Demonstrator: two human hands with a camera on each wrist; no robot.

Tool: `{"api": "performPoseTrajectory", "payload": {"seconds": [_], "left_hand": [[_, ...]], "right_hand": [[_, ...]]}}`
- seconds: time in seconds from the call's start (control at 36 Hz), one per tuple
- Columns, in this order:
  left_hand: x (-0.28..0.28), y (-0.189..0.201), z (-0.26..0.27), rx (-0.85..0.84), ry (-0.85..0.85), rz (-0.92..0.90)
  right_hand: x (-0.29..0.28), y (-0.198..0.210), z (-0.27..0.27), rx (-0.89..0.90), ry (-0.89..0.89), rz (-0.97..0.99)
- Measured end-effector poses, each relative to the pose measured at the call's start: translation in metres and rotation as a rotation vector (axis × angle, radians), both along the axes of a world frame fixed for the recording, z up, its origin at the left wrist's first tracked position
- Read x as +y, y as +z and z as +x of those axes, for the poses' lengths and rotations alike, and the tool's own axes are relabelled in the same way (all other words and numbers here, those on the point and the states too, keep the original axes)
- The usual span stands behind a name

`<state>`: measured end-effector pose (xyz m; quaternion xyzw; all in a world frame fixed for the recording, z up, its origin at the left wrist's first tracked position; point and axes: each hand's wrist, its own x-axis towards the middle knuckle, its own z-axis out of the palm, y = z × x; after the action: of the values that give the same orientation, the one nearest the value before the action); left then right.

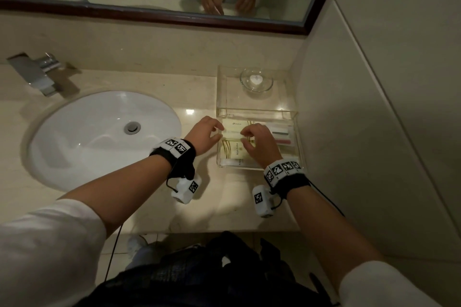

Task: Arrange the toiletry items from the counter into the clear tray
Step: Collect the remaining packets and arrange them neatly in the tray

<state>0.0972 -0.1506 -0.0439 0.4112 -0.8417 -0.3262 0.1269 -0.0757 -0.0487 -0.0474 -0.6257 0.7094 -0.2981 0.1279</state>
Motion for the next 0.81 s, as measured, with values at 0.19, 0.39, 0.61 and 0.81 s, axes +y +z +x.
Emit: {"api": "performPoseTrajectory", "payload": {"seconds": [0.19, 0.39, 0.61, 0.81], "left_hand": [[-0.004, 0.003, 0.017, 0.076, 0.180, 0.129], [-0.014, 0.003, 0.055, 0.181, 0.347, 0.243], [-0.035, 0.007, 0.126, 0.257, 0.463, 0.286], [-0.063, 0.020, 0.212, 0.316, 0.582, 0.279]], "right_hand": [[-0.010, 0.009, 0.019, -0.038, 0.022, -0.049], [-0.028, 0.020, 0.047, -0.077, 0.060, -0.047], [-0.063, 0.024, 0.106, -0.014, 0.156, -0.031], [-0.110, 0.028, 0.192, 0.004, 0.289, -0.005]]}}
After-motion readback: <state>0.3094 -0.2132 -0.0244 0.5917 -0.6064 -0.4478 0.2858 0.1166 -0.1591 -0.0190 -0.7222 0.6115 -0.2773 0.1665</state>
